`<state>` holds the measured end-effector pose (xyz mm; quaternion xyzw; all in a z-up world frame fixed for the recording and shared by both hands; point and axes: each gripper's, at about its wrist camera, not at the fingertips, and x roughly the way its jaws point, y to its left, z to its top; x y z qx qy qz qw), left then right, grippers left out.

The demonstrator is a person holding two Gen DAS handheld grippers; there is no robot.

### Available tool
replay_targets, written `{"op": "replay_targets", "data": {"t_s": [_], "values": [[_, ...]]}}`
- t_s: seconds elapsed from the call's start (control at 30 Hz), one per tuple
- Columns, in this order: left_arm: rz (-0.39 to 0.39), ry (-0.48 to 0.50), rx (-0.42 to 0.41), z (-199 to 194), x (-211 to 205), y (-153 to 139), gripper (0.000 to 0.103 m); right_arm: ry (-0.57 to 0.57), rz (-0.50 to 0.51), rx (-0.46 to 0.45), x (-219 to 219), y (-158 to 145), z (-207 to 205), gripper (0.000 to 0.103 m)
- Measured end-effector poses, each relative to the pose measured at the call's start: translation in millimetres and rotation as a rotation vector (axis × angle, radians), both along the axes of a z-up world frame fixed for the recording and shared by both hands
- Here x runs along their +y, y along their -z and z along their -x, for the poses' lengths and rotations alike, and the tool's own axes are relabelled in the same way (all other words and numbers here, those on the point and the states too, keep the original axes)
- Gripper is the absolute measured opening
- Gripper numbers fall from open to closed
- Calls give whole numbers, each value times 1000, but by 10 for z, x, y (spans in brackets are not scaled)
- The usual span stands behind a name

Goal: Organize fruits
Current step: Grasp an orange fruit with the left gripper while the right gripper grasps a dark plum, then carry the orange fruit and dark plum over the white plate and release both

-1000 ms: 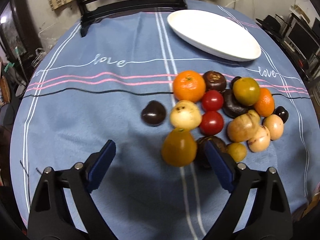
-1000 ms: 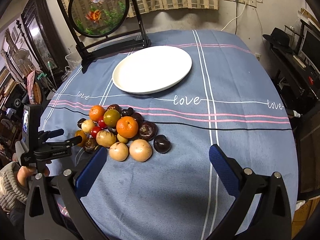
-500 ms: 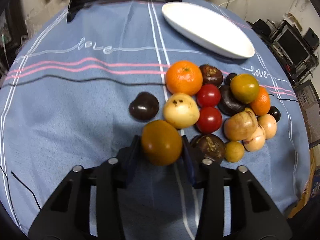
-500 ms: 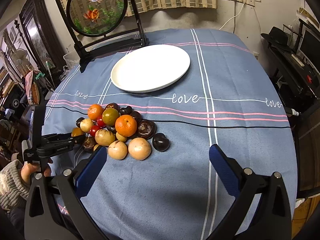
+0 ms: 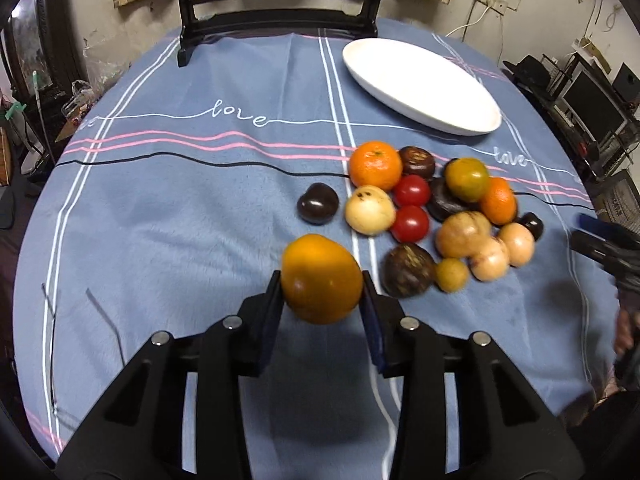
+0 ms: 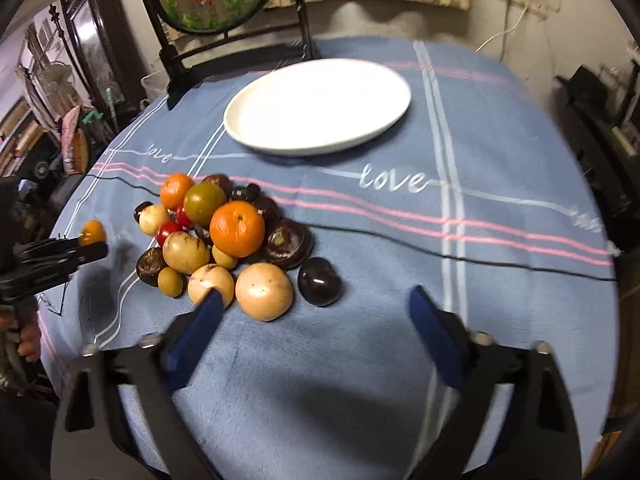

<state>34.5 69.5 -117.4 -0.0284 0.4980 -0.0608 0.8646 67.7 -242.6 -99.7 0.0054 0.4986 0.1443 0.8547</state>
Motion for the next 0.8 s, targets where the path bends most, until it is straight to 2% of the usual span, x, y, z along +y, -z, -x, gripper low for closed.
{"op": "replay_targets", "data": {"t_s": [0.17,0.27,0.33,0.37,0.6,0.7,0.8], "values": [[-4,-31,-2,248,-52,-104,37,-20,2,9,-60,150,-87,71],[-10,-66,1,357,-70,-147,37,-59,-2,17,-27,218,-176,59],[-12,-97,3,458,-78,-174,37,-75,-31,50,-46,300,-267,45],[-12,-113,3,517,-72,-181,37,-79,-53,70,-71,339,-310,43],[4,-196,18,823,-89,-227,37,-123,-88,111,-63,428,-353,39],[15,-186,33,814,-36,-211,37,-105,-105,125,-33,436,-369,30],[3,-135,5,734,31,-266,37,-47,-101,121,-16,431,-334,29]]}}
